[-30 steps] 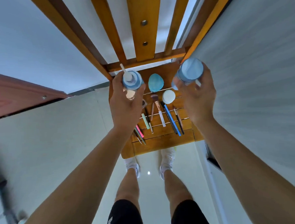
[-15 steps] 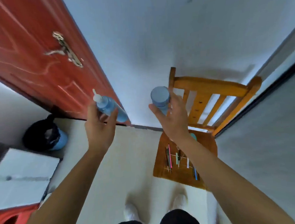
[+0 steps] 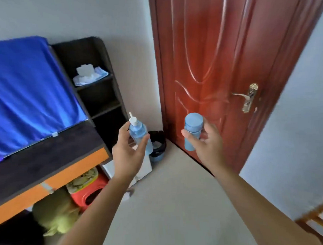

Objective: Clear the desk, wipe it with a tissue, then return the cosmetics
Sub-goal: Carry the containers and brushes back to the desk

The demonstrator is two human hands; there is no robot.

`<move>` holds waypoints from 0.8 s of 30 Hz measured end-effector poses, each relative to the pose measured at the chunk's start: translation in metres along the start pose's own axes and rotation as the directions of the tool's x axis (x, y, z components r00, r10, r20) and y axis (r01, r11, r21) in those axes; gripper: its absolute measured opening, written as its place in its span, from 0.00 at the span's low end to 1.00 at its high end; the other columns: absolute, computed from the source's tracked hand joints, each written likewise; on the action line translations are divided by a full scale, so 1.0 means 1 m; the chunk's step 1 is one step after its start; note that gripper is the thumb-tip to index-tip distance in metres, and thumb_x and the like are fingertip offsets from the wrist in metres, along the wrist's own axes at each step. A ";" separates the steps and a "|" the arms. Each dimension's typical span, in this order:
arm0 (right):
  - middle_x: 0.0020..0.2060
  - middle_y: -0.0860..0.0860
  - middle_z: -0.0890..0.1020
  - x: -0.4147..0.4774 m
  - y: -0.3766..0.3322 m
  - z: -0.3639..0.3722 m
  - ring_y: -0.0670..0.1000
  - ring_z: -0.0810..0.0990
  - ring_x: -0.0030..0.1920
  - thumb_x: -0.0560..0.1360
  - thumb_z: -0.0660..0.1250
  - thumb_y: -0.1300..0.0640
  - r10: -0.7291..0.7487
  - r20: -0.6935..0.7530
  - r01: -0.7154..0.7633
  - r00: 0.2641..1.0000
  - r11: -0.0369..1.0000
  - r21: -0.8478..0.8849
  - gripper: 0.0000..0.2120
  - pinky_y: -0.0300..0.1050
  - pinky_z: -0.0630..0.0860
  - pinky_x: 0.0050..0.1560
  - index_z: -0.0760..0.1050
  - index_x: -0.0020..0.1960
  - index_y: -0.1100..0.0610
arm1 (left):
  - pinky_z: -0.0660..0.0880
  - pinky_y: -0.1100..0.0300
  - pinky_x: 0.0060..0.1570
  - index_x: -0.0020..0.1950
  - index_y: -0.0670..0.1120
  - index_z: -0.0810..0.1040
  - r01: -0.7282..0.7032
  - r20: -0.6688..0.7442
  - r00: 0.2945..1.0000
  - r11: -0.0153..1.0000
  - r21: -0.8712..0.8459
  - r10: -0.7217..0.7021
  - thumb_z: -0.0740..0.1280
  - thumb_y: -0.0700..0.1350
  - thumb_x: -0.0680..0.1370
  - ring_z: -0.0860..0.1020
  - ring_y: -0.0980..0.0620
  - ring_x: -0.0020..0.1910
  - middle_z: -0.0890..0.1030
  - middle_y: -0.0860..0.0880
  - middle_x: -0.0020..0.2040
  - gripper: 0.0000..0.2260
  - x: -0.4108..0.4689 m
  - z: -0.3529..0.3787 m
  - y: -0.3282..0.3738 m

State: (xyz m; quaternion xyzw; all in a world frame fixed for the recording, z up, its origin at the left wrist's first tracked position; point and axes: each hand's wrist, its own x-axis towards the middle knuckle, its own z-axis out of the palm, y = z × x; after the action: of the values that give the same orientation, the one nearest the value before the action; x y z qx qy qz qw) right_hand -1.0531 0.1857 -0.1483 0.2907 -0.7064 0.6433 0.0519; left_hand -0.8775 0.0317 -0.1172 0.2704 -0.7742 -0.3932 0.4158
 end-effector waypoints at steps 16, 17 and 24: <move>0.52 0.38 0.76 0.004 -0.007 0.373 0.40 0.78 0.56 0.66 0.75 0.34 -0.010 0.469 -0.043 0.883 0.994 0.103 0.31 0.30 0.73 0.51 0.72 0.67 0.34 | 0.81 0.52 0.52 0.66 0.62 0.70 0.331 -0.240 0.926 0.933 0.139 -0.292 0.74 0.53 0.74 0.83 0.61 0.47 0.83 0.62 0.51 0.23 0.104 -0.212 -0.199; 0.51 0.37 0.76 0.012 -0.001 0.394 0.40 0.78 0.56 0.66 0.75 0.34 -0.009 0.478 -0.048 0.878 0.993 0.107 0.30 0.29 0.73 0.49 0.72 0.66 0.32 | 0.81 0.52 0.51 0.66 0.62 0.71 0.345 -0.251 0.919 0.928 0.140 -0.304 0.74 0.54 0.74 0.83 0.62 0.46 0.83 0.63 0.50 0.23 0.118 -0.214 -0.211; 0.53 0.37 0.75 0.095 0.035 0.546 0.39 0.77 0.56 0.65 0.74 0.32 -0.005 0.561 -0.080 0.828 0.989 0.127 0.33 0.44 0.80 0.54 0.72 0.68 0.38 | 0.80 0.56 0.55 0.64 0.60 0.72 0.415 -0.304 0.885 0.893 0.173 -0.353 0.75 0.51 0.73 0.82 0.59 0.50 0.83 0.60 0.53 0.22 0.241 -0.229 -0.293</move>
State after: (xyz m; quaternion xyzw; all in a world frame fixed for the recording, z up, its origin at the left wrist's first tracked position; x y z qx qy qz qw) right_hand -0.9836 -0.3599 -0.2277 0.4556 -0.6475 0.5803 -0.1911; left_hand -0.7767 -0.3952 -0.1785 0.5160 -0.6830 -0.3349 0.3939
